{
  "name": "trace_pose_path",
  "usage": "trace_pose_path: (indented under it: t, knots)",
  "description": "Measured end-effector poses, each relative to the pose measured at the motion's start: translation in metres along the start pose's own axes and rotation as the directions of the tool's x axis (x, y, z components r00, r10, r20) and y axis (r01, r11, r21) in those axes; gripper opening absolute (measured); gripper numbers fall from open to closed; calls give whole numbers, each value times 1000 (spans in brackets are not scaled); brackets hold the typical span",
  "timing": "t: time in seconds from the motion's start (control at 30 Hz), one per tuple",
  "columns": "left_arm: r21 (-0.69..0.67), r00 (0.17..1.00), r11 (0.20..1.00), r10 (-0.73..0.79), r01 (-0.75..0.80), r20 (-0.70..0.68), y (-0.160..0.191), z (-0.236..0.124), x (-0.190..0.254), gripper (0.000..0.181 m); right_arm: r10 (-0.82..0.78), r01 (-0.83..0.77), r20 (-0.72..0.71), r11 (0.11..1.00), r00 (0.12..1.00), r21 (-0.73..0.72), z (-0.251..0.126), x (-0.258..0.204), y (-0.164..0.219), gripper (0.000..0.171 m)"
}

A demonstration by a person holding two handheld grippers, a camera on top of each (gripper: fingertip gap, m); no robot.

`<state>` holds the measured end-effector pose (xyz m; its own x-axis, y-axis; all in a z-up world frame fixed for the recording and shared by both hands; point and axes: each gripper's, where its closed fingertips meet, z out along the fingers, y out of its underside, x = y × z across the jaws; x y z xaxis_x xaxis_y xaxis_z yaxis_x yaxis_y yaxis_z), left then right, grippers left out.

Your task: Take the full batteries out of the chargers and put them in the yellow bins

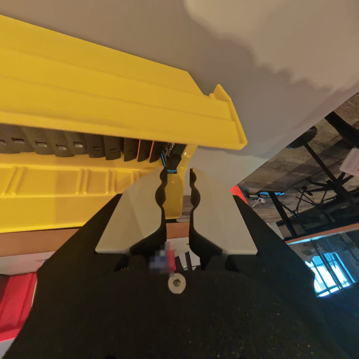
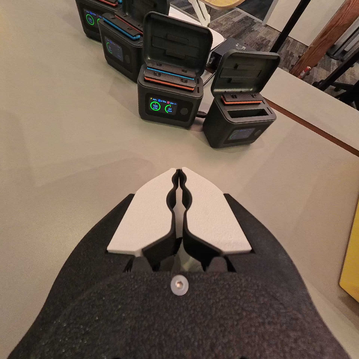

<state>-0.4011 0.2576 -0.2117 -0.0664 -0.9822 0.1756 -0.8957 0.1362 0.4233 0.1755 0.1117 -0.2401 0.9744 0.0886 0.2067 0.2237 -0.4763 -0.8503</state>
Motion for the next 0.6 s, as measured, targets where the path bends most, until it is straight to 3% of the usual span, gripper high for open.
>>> trace_pose_path:
  t: [0.23,0.43,0.5,0.6]
  knots:
    - [48,995,996,72,-76,69,-9,5,-3,26,-7,7,0,1000,1000,-2,0,-1,0,0]
    - [-5,990,994,112,-112,85,-7,15,-6,28,-6,6,1,1000,1000,1,0,-1,0,0]
    - [1,986,992,121,-122,113,-7,14,-8,13,-7,7,2,1000,1000,0,0,-1,0,0]
    - [20,979,990,134,-138,151,-9,17,-11,12,-12,12,3,1000,1000,-1,0,-2,0,0]
